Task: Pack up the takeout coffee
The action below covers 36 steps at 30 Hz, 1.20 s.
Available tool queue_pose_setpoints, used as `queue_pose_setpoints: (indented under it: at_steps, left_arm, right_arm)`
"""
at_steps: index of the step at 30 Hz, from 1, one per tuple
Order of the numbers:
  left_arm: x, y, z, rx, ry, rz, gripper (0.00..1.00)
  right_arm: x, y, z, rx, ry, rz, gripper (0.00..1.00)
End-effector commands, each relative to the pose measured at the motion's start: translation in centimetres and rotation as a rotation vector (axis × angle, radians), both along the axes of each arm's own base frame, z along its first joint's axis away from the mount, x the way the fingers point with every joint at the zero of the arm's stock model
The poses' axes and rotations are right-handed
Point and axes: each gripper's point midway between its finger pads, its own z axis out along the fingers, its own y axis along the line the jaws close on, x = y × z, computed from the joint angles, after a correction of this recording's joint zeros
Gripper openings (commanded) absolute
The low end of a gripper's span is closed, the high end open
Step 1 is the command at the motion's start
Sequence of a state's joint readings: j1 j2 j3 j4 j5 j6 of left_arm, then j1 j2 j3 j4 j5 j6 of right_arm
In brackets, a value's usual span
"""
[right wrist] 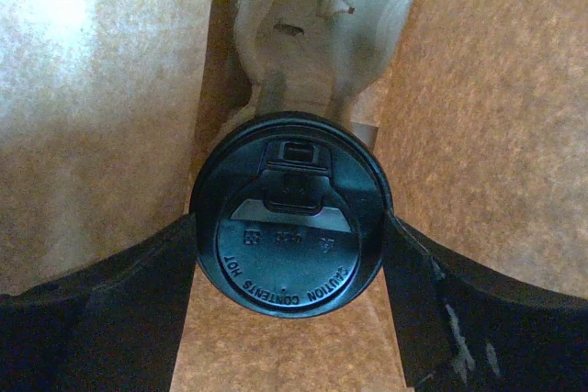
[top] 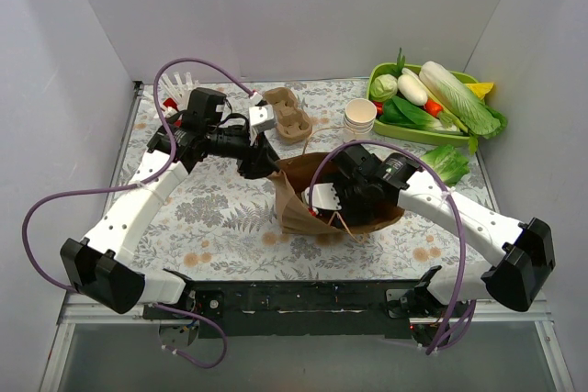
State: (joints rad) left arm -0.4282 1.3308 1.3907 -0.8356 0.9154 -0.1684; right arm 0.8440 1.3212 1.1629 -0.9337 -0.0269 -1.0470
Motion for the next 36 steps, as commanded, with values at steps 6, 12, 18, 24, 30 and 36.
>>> queue_pose_setpoints:
  at_steps: [6,12,18,24,30,36]
  left_arm:
    - [0.8,0.9,-0.6,0.047,-0.071,0.042,0.40]
    - [0.9,1.0,-0.7,0.056,-0.085,0.048,0.41]
    - [0.9,1.0,-0.1,0.043,-0.137,0.037,0.66]
    - [2.5,0.4,4.8,-0.081,-0.285,0.114,0.84]
    - [7.1,2.0,10.5,-0.240,-0.440,0.445,0.88]
    - [11.5,4.7,8.0,-0.190,-0.352,0.733,0.93]
  right_arm:
    - [-1.3,-2.7,-1.0,-0.024,0.054,-0.066,0.01]
    - [-0.4,-3.0,-0.5,0.069,0.007,-0.089,0.01]
    - [-0.4,-2.7,-0.2,0.115,0.010,-0.102,0.01]
    - [-0.6,-2.3,0.1,0.121,0.040,-0.111,0.01]
    - [-1.8,-2.4,0.0,0.139,0.080,-0.099,0.01]
    - [-2.0,-3.2,-0.6,0.153,0.013,-0.059,0.01]
